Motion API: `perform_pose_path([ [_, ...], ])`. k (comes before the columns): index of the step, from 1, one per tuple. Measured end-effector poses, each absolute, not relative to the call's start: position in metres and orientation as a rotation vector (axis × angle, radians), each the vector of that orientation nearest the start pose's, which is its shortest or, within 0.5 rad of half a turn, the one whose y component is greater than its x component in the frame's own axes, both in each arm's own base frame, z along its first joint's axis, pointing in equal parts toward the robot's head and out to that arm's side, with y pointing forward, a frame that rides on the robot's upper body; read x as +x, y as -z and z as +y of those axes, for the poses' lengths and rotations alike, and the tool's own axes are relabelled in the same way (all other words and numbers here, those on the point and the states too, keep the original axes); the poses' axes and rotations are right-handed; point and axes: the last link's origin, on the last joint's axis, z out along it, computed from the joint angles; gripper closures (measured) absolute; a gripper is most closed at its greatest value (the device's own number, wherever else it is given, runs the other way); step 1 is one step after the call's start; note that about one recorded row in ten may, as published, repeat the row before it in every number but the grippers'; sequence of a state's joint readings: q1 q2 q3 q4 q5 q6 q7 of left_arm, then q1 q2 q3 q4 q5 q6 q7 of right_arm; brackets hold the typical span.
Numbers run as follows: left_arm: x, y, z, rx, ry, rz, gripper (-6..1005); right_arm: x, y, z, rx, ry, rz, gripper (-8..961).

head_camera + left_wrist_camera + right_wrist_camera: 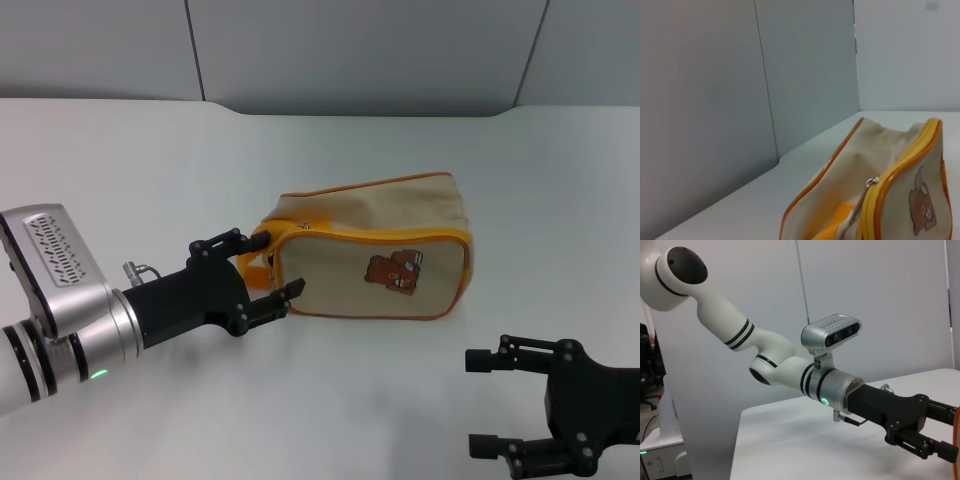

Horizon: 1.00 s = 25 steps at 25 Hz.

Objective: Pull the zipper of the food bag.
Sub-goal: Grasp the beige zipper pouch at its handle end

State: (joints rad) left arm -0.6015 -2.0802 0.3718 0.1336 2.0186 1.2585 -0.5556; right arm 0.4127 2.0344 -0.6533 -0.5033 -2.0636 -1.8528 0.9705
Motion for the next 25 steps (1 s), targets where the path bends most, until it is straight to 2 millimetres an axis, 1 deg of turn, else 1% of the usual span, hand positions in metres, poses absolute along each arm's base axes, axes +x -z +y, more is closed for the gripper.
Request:
perform_pose_path([
  [4, -0.283, 0.074, 0.323, -2.505, 0.597, -0.186, 292, 0.290, 0.004, 0.249, -2.900, -0.891, 0.295, 136],
  [11, -0.282, 0.077, 0.326, -2.509, 0.576, -0.185, 478, 0.290, 0.004, 0.249, -2.897, -0.894, 0.298, 137],
  [20, -0.279, 0.078, 0.326, -2.516, 0.594, -0.172, 729, 0.290, 0.003, 0.250, -2.892, -0.897, 0.297, 137],
  [23, -0.275, 0.076, 0.325, -2.518, 0.623, -0.157, 778, 0.288, -0.002, 0.251, -2.864, -0.933, 0.282, 137],
  [24, -0.272, 0.073, 0.323, -2.520, 0.664, -0.132, 785, 0.286, -0.007, 0.253, -2.830, -0.972, 0.260, 137],
  [25, -0.272, 0.073, 0.323, -2.520, 0.664, -0.132, 793, 0.286, -0.007, 0.253, -2.830, -0.972, 0.260, 137],
])
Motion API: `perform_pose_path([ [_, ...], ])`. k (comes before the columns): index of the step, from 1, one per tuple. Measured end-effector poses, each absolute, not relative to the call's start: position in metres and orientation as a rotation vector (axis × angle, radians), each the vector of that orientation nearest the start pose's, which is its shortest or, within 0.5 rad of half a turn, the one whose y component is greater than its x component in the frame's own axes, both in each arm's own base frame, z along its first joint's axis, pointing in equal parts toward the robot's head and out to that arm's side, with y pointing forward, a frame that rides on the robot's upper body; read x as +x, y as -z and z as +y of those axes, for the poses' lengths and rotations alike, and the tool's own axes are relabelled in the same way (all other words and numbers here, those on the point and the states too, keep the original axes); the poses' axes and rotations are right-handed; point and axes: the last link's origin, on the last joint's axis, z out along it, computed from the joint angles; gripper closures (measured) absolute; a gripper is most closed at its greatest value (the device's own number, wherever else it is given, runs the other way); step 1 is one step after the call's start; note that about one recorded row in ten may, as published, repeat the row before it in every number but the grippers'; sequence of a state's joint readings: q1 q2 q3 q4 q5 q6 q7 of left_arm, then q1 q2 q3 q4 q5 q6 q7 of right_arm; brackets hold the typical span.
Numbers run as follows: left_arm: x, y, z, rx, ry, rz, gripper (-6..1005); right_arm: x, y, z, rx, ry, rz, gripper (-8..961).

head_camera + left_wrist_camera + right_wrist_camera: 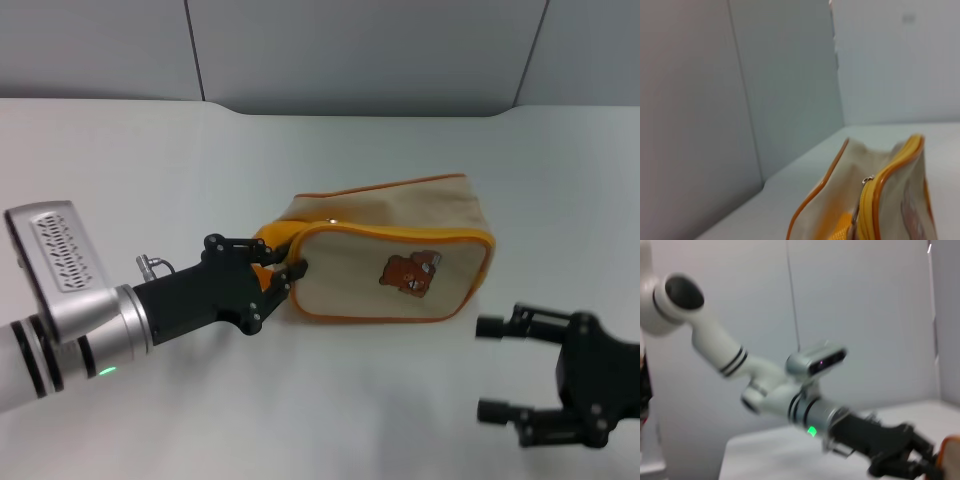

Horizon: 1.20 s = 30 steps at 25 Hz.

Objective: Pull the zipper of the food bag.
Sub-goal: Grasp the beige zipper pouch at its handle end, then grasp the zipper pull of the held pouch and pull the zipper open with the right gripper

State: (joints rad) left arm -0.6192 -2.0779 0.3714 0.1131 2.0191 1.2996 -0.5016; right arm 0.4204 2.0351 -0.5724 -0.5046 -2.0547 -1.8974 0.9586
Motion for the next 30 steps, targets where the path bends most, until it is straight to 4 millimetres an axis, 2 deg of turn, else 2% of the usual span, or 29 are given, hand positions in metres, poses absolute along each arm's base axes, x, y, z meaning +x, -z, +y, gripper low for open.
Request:
perform_pose_path([
  [3, -0.268, 0.063, 0.321, -2.521, 0.724, -0.071, 815, 0.282, -0.019, 0.258, -2.729, -1.048, 0.188, 137],
  [4, -0.265, 0.056, 0.320, -2.520, 0.758, -0.021, 822, 0.280, -0.026, 0.263, -2.639, -1.083, 0.143, 136],
  [10, -0.262, 0.043, 0.322, -2.524, 0.775, 0.064, 853, 0.274, -0.033, 0.278, -2.437, -1.089, -0.005, 136],
  [14, -0.256, 0.030, 0.321, -2.549, 0.801, 0.175, 855, 0.267, -0.025, 0.297, -2.290, -0.990, -0.183, 136],
  [16, -0.255, 0.029, 0.321, -2.551, 0.807, 0.186, 856, 0.266, -0.023, 0.301, -2.270, -0.970, -0.206, 136],
  [19, -0.253, 0.025, 0.320, -2.563, 0.824, 0.210, 858, 0.259, -0.011, 0.319, -2.228, -0.878, -0.295, 136],
  [22, -0.251, 0.025, 0.320, -2.570, 0.831, 0.221, 860, 0.255, -0.005, 0.327, -2.226, -0.841, -0.330, 137],
  [24, -0.249, 0.028, 0.321, -2.577, 0.832, 0.228, 861, 0.247, 0.005, 0.333, -2.233, -0.807, -0.404, 137],
  [30, -0.247, 0.028, 0.322, -2.575, 0.834, 0.231, 869, 0.237, 0.027, 0.334, -2.346, -0.755, -0.513, 178],
])
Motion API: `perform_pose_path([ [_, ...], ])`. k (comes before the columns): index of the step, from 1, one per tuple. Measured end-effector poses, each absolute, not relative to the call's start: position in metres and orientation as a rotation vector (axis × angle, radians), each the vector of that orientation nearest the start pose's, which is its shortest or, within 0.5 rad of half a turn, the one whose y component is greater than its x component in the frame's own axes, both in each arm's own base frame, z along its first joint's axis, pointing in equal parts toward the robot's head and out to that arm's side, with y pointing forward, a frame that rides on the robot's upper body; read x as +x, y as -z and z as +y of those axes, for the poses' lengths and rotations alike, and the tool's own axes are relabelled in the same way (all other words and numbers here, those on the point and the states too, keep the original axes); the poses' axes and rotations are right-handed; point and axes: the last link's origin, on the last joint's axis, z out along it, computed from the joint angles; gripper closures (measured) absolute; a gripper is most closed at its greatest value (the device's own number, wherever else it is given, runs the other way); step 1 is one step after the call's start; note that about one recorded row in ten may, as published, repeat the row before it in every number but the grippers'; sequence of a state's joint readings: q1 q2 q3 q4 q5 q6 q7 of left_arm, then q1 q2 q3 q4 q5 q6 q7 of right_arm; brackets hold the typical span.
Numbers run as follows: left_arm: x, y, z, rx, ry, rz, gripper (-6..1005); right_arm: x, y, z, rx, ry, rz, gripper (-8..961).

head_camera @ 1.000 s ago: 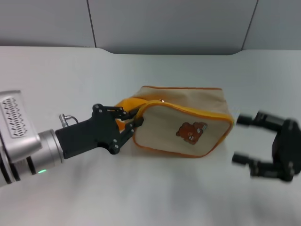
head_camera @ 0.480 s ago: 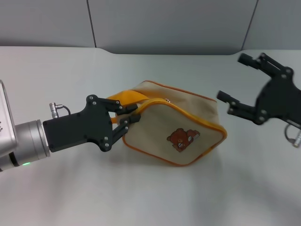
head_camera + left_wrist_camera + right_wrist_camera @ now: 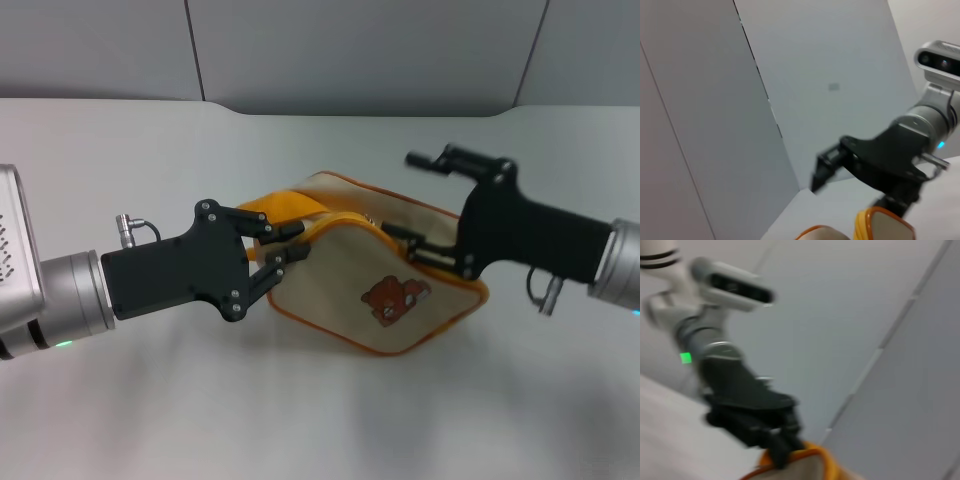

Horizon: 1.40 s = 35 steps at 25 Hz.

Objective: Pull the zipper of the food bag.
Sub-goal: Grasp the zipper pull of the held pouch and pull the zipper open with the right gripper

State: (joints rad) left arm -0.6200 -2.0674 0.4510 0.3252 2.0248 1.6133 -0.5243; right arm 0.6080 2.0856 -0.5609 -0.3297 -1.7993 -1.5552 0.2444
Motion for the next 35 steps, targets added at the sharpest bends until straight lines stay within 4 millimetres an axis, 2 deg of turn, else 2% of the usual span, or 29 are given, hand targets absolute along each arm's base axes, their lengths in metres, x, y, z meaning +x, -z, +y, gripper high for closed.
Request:
perform_pose_path([
  [1, -0.247, 0.028, 0.322, -2.572, 0.834, 0.230, 871, 0.235, 0.032, 0.333, -2.381, -0.744, -0.547, 188],
  [6, -0.247, 0.028, 0.323, -2.569, 0.838, 0.218, 880, 0.233, 0.036, 0.332, -2.406, -0.741, -0.576, 405],
  [21, -0.245, 0.029, 0.322, -2.568, 0.859, 0.212, 893, 0.229, 0.050, 0.331, -2.476, -0.709, -0.607, 471],
  [26, -0.244, 0.029, 0.321, -2.569, 0.864, 0.208, 913, 0.226, 0.053, 0.330, -2.481, -0.725, -0.602, 526],
  [35, -0.245, 0.029, 0.321, -2.561, 0.872, 0.207, 922, 0.225, 0.056, 0.330, -2.481, -0.727, -0.614, 773],
])
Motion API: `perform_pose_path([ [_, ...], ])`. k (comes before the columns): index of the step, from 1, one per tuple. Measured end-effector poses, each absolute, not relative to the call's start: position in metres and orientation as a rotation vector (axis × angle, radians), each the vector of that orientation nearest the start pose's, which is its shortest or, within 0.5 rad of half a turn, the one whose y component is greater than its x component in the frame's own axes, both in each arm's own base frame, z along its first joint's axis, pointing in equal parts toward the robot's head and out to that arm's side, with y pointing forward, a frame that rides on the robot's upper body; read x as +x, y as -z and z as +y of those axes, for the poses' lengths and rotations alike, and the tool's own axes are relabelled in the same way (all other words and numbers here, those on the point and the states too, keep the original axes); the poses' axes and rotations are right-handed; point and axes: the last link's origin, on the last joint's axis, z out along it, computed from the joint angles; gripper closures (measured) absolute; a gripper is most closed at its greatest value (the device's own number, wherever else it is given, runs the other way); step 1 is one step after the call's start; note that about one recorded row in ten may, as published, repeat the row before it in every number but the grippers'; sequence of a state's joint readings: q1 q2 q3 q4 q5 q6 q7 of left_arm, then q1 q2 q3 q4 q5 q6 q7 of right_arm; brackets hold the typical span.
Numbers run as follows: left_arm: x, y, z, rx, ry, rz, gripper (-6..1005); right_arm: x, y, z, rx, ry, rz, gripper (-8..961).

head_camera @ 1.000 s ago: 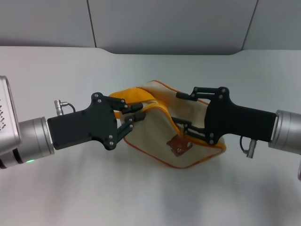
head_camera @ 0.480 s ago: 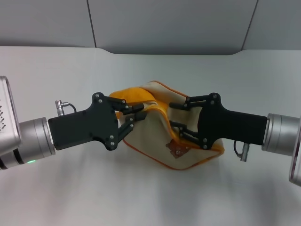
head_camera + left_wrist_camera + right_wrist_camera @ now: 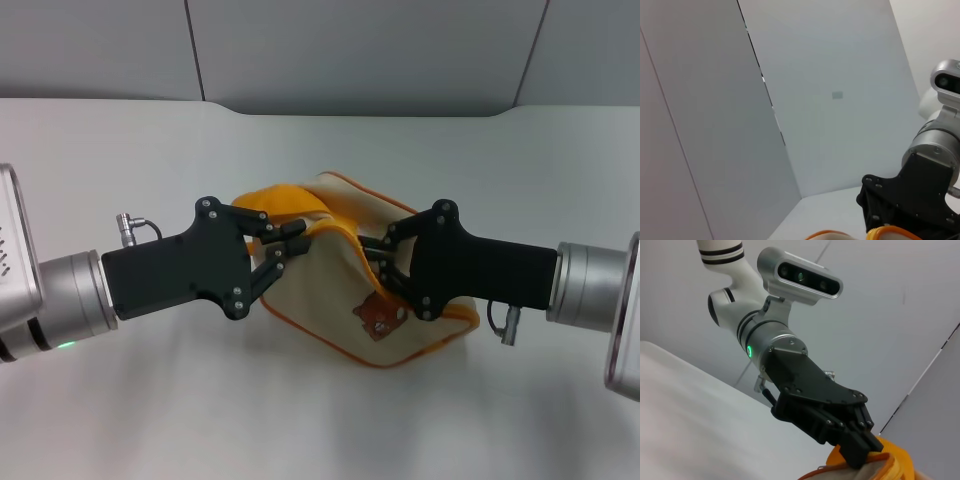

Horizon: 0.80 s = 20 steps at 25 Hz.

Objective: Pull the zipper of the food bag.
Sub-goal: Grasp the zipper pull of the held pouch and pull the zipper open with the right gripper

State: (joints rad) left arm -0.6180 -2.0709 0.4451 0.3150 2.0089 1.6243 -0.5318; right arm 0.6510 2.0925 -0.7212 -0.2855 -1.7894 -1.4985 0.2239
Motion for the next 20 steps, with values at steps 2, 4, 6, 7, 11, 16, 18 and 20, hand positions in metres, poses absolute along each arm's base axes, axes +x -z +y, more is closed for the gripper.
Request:
perform_pose_path([
  [2, -0.245, 0.029, 0.320, -2.557, 0.873, 0.204, 923, 0.225, 0.056, 0.330, -2.484, -0.725, -0.617, 835],
  [4, -0.246, 0.029, 0.320, -2.554, 0.874, 0.200, 923, 0.225, 0.056, 0.330, -2.484, -0.723, -0.618, 875],
  [6, -0.247, 0.028, 0.320, -2.544, 0.876, 0.191, 923, 0.229, 0.055, 0.329, -2.483, -0.711, -0.615, 915],
  [7, -0.247, 0.028, 0.320, -2.544, 0.876, 0.191, 923, 0.229, 0.055, 0.329, -2.483, -0.711, -0.615, 935],
  [11, -0.253, 0.025, 0.322, -2.499, 0.861, 0.138, 923, 0.248, 0.051, 0.325, -2.482, -0.632, -0.562, 954],
  [16, -0.264, 0.022, 0.324, -2.458, 0.822, 0.046, 923, 0.279, 0.043, 0.312, -2.471, -0.530, -0.452, 953],
  [18, -0.267, 0.021, 0.324, -2.450, 0.812, 0.030, 922, 0.283, 0.042, 0.310, -2.471, -0.523, -0.429, 952],
  [20, -0.269, 0.021, 0.323, -2.444, 0.807, 0.018, 922, 0.290, 0.038, 0.305, -2.472, -0.516, -0.391, 952],
])
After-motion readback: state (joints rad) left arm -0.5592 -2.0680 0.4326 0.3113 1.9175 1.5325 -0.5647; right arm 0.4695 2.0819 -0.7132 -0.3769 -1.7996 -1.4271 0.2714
